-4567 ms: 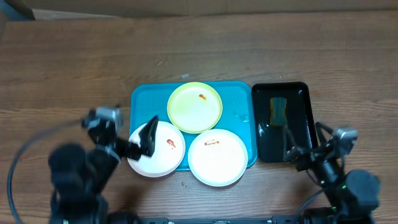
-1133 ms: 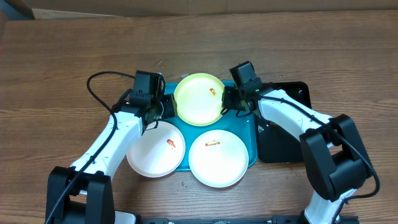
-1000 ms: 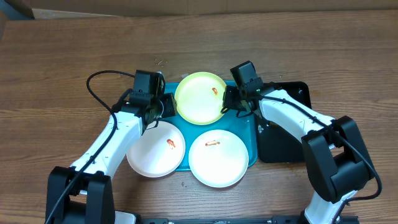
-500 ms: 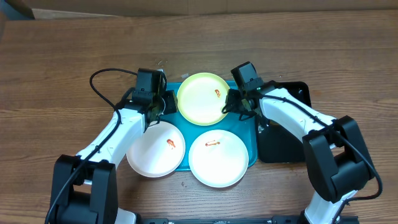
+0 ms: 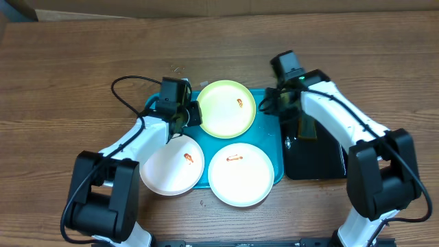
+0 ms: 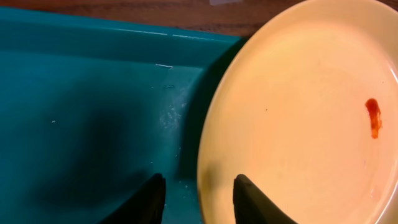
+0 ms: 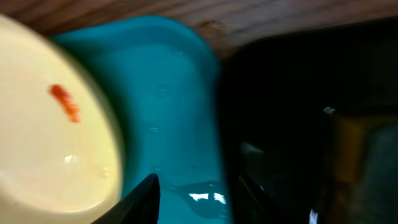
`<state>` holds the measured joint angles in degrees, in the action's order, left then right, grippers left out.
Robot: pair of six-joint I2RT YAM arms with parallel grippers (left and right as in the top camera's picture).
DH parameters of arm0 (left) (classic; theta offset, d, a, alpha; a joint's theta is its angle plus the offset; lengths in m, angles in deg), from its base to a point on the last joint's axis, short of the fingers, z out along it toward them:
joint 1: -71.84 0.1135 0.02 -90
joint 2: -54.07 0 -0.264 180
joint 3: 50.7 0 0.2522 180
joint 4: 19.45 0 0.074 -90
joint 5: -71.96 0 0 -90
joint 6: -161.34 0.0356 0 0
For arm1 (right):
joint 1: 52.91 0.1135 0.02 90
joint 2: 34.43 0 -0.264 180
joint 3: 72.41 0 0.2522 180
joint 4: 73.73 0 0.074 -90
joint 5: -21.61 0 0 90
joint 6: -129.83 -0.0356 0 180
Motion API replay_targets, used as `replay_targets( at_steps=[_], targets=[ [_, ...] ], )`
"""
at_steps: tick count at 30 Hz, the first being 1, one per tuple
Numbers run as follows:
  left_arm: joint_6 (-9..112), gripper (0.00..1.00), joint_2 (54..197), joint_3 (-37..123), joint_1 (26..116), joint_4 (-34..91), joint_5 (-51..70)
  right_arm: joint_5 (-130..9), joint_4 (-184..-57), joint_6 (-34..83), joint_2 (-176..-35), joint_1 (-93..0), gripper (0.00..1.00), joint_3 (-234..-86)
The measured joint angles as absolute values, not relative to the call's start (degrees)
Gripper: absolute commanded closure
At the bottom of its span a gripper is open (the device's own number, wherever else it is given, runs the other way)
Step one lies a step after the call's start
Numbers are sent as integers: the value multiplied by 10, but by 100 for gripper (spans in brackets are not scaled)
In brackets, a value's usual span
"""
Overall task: Clean dirty plates on tray and stack at the side
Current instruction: 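Lower the right gripper into the black tray and grasp the sponge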
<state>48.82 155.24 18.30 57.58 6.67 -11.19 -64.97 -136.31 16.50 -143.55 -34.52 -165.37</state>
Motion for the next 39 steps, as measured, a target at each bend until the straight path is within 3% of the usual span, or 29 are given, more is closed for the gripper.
replay_targets(
  at_steps=[2,6,10,18,26,34,39],
  targets=[
    [489,71,1559,183,572,58,-112,-650,-1386,168,-1435,-366,60,-1655],
    [489,88,1565,183,568,54,-112,-636,-1416,194,-1435,-415,60,-1661],
    [488,96,1566,183,568,53,-112,-619,-1447,224,-1435,-444,59,-1664],
    [488,96,1566,186,568,80,-111,-611,-1512,254,-1435,-488,51,-1666],
    [488,88,1566,207,568,115,-112,-611,-1543,265,-1435,-502,41,-1666],
    [488,84,1566,207,568,115,-112,-640,-1501,265,-1435,-488,40,-1650],
    [488,90,1566,207,568,115,-112,-649,-1426,265,-1435,-477,48,-1597]
  ],
)
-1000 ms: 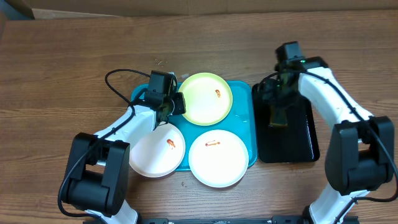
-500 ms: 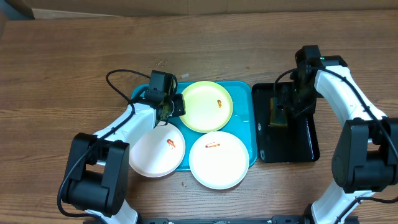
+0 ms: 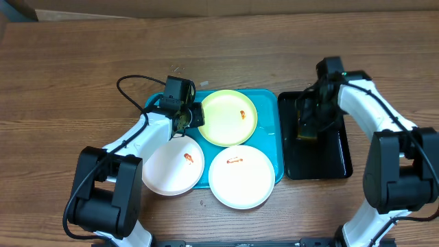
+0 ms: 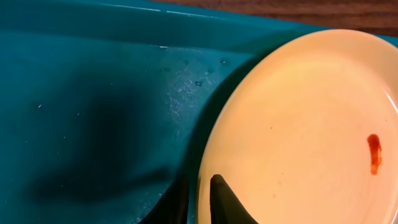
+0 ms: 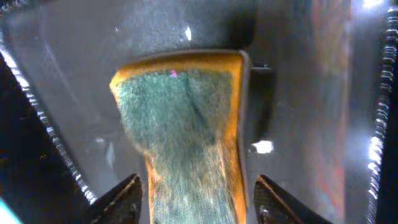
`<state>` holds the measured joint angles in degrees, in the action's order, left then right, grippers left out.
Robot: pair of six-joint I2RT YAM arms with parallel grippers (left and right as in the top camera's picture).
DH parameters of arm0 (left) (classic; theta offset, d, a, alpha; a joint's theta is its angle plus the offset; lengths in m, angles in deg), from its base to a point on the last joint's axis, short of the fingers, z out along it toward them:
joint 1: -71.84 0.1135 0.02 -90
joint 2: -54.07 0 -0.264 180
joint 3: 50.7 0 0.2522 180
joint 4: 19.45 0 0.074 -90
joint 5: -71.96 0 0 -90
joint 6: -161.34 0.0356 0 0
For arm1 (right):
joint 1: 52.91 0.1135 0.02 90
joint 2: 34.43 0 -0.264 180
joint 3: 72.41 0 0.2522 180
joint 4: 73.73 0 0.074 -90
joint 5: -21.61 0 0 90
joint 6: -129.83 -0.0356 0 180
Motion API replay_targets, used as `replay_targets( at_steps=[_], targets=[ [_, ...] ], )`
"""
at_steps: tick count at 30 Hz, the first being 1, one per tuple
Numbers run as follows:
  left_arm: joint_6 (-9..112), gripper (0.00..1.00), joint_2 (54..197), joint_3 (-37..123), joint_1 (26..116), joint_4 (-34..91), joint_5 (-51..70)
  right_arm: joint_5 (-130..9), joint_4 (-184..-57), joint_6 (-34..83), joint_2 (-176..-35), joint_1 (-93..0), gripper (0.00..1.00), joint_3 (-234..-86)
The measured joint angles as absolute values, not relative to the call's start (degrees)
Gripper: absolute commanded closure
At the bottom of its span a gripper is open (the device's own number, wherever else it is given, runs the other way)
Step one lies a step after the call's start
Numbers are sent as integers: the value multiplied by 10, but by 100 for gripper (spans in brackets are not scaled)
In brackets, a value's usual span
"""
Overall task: Clean dirty plates on tray and stack at the side
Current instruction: 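Lower the right gripper into the black tray and grasp the sponge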
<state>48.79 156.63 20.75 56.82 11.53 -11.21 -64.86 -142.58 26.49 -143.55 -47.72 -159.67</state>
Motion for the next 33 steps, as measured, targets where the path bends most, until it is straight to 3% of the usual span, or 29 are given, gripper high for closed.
replay_targets(
  at_steps=[3,4,5,7,8,9,11,13,16,22,24,28,29,30,31,32,33],
  targets=[
    [488,91,1566,207,568,115,-112,-650,-1374,265,-1435,-472,53,-1558],
    [488,91,1566,207,568,115,-112,-650,-1364,266,-1435,-471,62,-1547],
    [488,91,1566,207,568,116,-112,-653,-1355,267,-1433,-470,94,-1541],
    [488,92,1566,207,568,115,-112,-655,-1347,269,-1428,-469,96,-1533],
    [488,92,1566,207,568,115,-112,-655,-1352,268,-1428,-469,91,-1531],
    [488,92,1566,207,568,115,-112,-656,-1363,266,-1428,-469,71,-1532],
    [488,91,1566,207,568,115,-112,-656,-1395,266,-1428,-469,44,-1539],
    [488,88,1566,207,568,115,-112,-657,-1440,267,-1428,-469,26,-1560],
    [488,87,1566,207,568,116,-112,-657,-1462,273,-1428,-469,18,-1605],
    [488,86,1566,207,568,116,-112,-672,-1440,287,-1428,-469,21,-1629],
    [488,86,1566,207,568,116,-112,-674,-1426,291,-1428,-469,28,-1618],
    [488,86,1566,207,568,117,-112,-679,-1365,295,-1428,-469,84,-1571],
    [488,86,1566,207,568,116,-112,-680,-1353,293,-1428,-469,90,-1562],
    [488,85,1566,207,568,117,-112,-680,-1344,293,-1428,-469,70,-1554],
    [488,83,1566,207,568,117,-112,-682,-1336,294,-1428,-469,40,-1548],
    [488,81,1566,207,568,117,-112,-682,-1334,293,-1428,-469,29,-1548],
    [488,79,1566,207,568,117,-112,-682,-1334,294,-1428,-469,25,-1548]
  ],
)
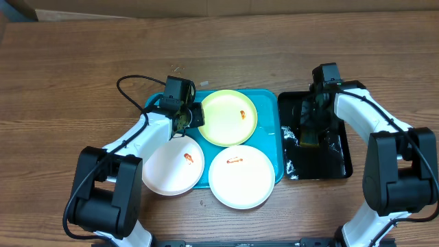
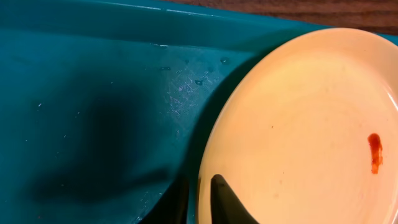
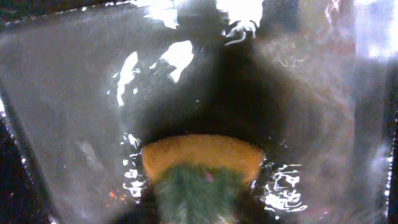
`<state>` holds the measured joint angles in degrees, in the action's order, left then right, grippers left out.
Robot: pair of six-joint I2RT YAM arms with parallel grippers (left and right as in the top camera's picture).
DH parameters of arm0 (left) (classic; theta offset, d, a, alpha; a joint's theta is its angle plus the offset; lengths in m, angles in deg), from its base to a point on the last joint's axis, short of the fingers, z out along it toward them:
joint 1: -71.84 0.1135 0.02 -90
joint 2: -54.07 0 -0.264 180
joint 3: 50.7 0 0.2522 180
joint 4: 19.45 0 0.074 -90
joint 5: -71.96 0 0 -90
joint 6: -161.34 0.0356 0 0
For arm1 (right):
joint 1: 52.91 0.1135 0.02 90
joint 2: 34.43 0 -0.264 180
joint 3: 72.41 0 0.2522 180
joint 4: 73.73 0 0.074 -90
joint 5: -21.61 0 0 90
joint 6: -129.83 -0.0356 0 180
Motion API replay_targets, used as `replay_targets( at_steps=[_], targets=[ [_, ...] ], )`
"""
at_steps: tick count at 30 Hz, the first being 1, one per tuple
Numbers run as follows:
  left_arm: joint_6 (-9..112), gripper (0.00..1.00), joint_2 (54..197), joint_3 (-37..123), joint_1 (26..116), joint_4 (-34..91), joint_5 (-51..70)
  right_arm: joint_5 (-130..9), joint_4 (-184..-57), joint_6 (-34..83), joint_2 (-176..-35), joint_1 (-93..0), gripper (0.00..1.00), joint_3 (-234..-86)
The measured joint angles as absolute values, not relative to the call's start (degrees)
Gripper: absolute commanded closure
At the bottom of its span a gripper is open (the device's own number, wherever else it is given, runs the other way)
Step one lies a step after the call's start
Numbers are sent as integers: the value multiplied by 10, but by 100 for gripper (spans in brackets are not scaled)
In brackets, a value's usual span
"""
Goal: Clean dirty plates on tray and stack at the side
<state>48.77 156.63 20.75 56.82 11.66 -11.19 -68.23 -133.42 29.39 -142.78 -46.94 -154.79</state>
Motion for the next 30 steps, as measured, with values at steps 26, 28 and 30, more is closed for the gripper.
replay_targets(
  at_steps=[26,28,30],
  targets=[
    [488,70,1566,208,568,108,-112,-683,-1377,295,-1427,-469,27,-1545],
    [488,70,1566,208,568,108,-112,-683,-1370,294,-1427,-469,28,-1551],
    [488,70,1566,207,568,108,-112,-684,-1360,293,-1427,-469,29,-1552]
  ],
)
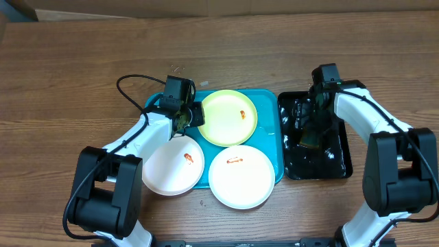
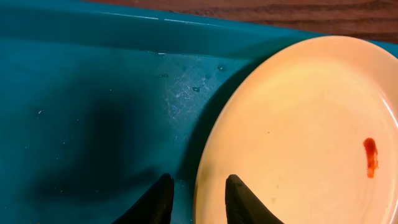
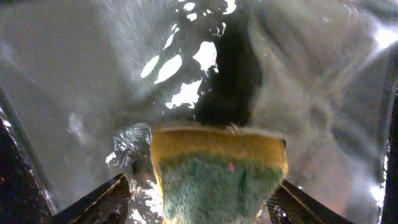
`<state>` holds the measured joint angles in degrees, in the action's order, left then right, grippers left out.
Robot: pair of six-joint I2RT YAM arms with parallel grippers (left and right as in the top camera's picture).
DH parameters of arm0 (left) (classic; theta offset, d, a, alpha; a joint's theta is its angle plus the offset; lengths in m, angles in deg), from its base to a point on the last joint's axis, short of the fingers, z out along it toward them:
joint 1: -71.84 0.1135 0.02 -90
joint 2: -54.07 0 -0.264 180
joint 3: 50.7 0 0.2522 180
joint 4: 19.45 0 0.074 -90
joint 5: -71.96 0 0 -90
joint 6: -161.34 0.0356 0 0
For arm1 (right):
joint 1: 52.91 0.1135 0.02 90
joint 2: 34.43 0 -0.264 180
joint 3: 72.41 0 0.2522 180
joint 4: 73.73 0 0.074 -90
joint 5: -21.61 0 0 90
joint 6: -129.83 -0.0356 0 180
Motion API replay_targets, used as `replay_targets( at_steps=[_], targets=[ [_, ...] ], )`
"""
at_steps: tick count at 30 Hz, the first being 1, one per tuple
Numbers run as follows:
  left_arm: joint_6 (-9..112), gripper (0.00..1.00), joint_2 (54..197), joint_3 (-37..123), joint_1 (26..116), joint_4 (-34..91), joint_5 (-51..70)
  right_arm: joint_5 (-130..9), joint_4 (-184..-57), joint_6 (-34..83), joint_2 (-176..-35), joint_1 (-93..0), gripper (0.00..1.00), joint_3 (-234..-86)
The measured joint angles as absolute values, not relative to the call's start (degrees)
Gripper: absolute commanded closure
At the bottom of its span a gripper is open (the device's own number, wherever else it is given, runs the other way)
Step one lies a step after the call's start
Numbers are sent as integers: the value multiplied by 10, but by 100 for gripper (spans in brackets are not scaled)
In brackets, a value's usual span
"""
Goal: Clean dirty plates on tray and stack at the side
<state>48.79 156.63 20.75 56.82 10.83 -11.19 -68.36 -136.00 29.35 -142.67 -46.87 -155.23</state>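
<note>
On the teal tray (image 1: 269,140) lie a pale yellow plate (image 1: 228,116) with a red smear, and two white plates (image 1: 173,165) (image 1: 241,175), each smeared too. My left gripper (image 2: 199,182) is open, its fingers astride the left rim of the yellow plate (image 2: 292,124). My right gripper (image 3: 202,182) is open in the black basin (image 1: 339,158). Its fingers stand wide on either side of the yellow-and-green sponge (image 3: 217,171), which sits in rippling water. In the overhead view the sponge (image 1: 309,137) shows under the right wrist.
The basin stands against the tray's right side. The left white plate overhangs the tray's front-left corner. A black cable (image 1: 127,92) loops behind the left arm. Bare wooden table (image 1: 82,62) lies all around.
My left gripper, shut on the yellow plate's rim before, is now open around it. The right gripper's fingers now show wide apart beside the sponge. The plates have not moved.
At first the left gripper was open at the yellow plate's rim and the right one hung over the tray's right edge. Then the left was shut on the rim, the plate sat a little nearer, and the right was open over the sponge. Later the sponge sat in splashing water.
</note>
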Motion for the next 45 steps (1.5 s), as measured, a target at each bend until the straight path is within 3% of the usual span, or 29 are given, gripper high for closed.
replay_targets(
  at_steps=[2,4,5,6,7,9,10,21,23,24,26,27,29,30,31,32,33,42,44,45],
  targets=[
    [488,70,1566,208,568,108,-112,-684,-1346,293,-1427,-469,37,-1550],
    [488,70,1566,207,568,108,-112,-684,-1324,293,-1427,-469,94,-1543],
    [488,70,1566,208,568,108,-112,-684,-1313,294,-1427,-469,96,-1538],
    [488,70,1566,208,568,108,-112,-685,-1301,294,-1427,-469,82,-1528],
    [488,70,1566,208,568,108,-112,-684,-1296,292,-1427,-469,34,-1526],
    [488,70,1566,208,568,108,-112,-682,-1292,292,-1427,-469,12,-1526],
    [488,70,1566,208,568,108,-112,-677,-1295,293,-1427,-469,11,-1528],
    [488,69,1566,208,568,108,-112,-667,-1434,294,-1427,-468,15,-1567],
    [488,69,1566,208,568,108,-112,-667,-1418,294,-1427,-468,21,-1562],
    [488,69,1566,207,568,108,-112,-667,-1407,294,-1427,-468,32,-1558],
    [488,69,1566,208,568,108,-112,-666,-1395,299,-1427,-468,81,-1542],
    [488,69,1566,208,568,108,-112,-667,-1394,296,-1427,-468,96,-1535],
    [488,69,1566,208,568,108,-112,-667,-1397,294,-1426,-468,96,-1530],
    [488,69,1566,208,568,108,-112,-668,-1399,293,-1426,-468,91,-1530],
    [488,68,1566,208,568,108,-112,-668,-1400,293,-1426,-469,67,-1530],
    [488,68,1566,208,568,108,-112,-667,-1402,292,-1426,-469,36,-1530],
    [488,68,1566,208,568,108,-112,-667,-1405,292,-1426,-469,28,-1530],
    [488,66,1566,208,568,108,-112,-663,-1416,293,-1424,-468,29,-1530],
    [488,65,1566,208,568,108,-112,-663,-1427,294,-1424,-468,36,-1530],
    [488,65,1566,208,568,108,-112,-663,-1432,292,-1424,-468,47,-1530]
  ],
)
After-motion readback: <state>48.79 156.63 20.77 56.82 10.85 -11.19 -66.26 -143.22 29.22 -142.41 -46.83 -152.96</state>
